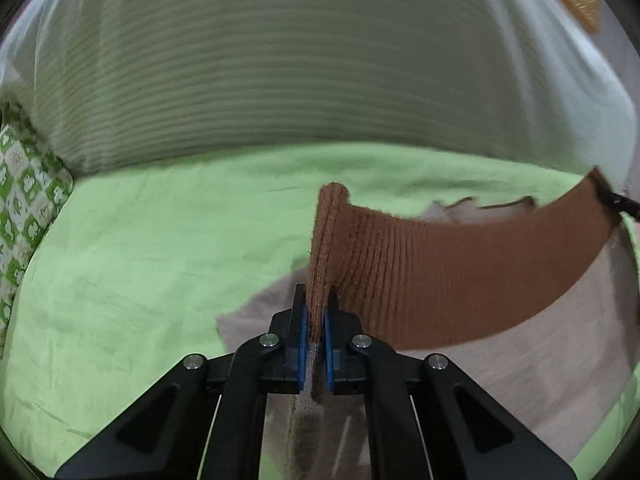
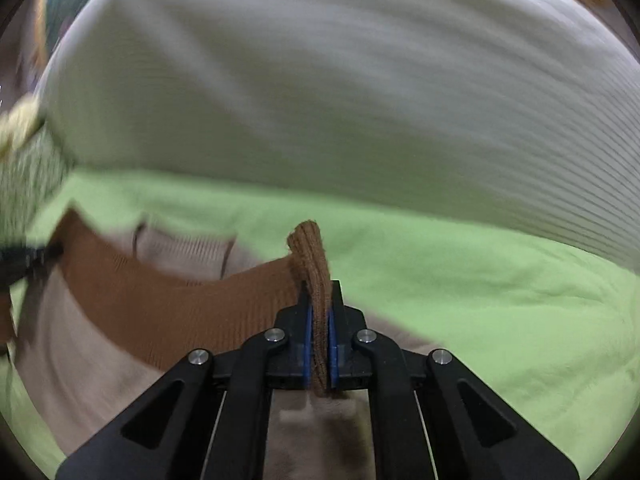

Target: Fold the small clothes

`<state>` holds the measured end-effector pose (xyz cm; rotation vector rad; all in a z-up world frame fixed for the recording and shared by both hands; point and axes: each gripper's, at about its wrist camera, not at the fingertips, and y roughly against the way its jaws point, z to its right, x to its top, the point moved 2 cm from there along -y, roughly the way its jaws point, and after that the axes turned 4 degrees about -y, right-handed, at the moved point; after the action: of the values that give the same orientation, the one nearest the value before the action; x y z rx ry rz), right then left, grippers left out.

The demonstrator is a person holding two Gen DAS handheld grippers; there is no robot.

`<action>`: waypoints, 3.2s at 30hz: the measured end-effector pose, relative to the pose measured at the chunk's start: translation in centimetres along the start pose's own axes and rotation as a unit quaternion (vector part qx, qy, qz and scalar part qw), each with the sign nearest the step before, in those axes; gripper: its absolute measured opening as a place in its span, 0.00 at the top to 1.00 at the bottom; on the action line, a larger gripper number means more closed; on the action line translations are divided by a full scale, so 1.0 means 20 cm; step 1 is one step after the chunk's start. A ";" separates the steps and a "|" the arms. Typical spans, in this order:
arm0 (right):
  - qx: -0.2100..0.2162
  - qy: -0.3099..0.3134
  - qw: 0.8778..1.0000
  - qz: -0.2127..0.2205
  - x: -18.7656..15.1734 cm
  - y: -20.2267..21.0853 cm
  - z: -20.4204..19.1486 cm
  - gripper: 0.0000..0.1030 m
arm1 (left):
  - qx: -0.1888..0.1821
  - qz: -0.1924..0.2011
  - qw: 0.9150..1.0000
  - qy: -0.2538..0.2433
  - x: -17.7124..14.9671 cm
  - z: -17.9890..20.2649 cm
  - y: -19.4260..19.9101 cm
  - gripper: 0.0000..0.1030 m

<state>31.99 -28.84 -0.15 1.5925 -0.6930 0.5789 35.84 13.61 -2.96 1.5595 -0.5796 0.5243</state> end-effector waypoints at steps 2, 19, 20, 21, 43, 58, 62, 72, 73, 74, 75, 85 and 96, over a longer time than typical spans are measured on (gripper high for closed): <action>-0.015 -0.024 0.999 -0.026 0.02 -0.11 0.06 0.93 | -0.002 -0.049 0.999 -0.012 -0.02 0.01 -0.14 0.95; 0.005 -0.129 0.992 0.010 -0.57 0.52 0.12 0.42 | -0.047 -0.047 0.992 0.107 -0.74 -0.03 0.52 0.39; -0.003 -0.131 0.991 0.007 -0.62 0.52 0.13 0.42 | -0.048 -0.057 0.991 0.116 -0.82 0.00 0.53 0.39; -0.020 -0.136 0.990 0.001 -0.70 0.54 0.14 0.41 | -0.050 -0.065 0.989 0.126 -0.89 0.01 0.55 0.38; 0.031 -0.302 0.953 -0.011 -1.04 0.51 0.20 0.79 | -0.162 -0.079 0.911 0.370 -1.01 -0.02 0.36 0.91; 0.042 -0.311 0.949 -0.028 -1.16 0.62 0.23 0.81 | -0.145 -0.079 0.945 0.281 -1.12 -0.05 0.49 0.88; -0.026 -0.296 0.955 -0.008 -1.13 0.71 0.23 0.58 | -0.138 -0.081 0.942 0.295 -1.16 -0.07 0.56 0.67; 0.052 -0.192 0.979 0.036 -0.90 0.75 -0.08 0.55 | -0.082 -0.017 0.967 0.239 -1.08 0.00 0.81 0.51; 0.063 -0.181 0.981 0.033 -0.88 0.73 -0.12 0.55 | -0.092 -0.021 0.971 0.221 -1.02 0.03 0.80 0.51; 0.074 -0.167 0.983 0.028 -0.85 0.69 -0.16 0.55 | -0.098 -0.020 0.973 0.207 -0.97 0.05 0.79 0.51; 0.078 -0.152 0.985 0.025 -0.82 0.66 -0.20 0.55 | -0.106 -0.020 0.977 0.185 -0.92 0.08 0.77 0.50; 0.097 -0.091 0.991 -0.015 -0.71 0.41 -0.35 0.55 | -0.122 -0.034 0.990 0.055 -0.55 0.37 0.52 0.46; 0.087 0.024 0.988 -0.123 -0.61 -0.04 -0.44 0.55 | -0.099 -0.075 0.991 -0.057 -0.29 0.63 0.03 0.54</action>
<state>24.32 -18.66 -8.14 1.7883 -0.4090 0.5038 30.93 1.25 -7.12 1.4371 -0.5776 0.2554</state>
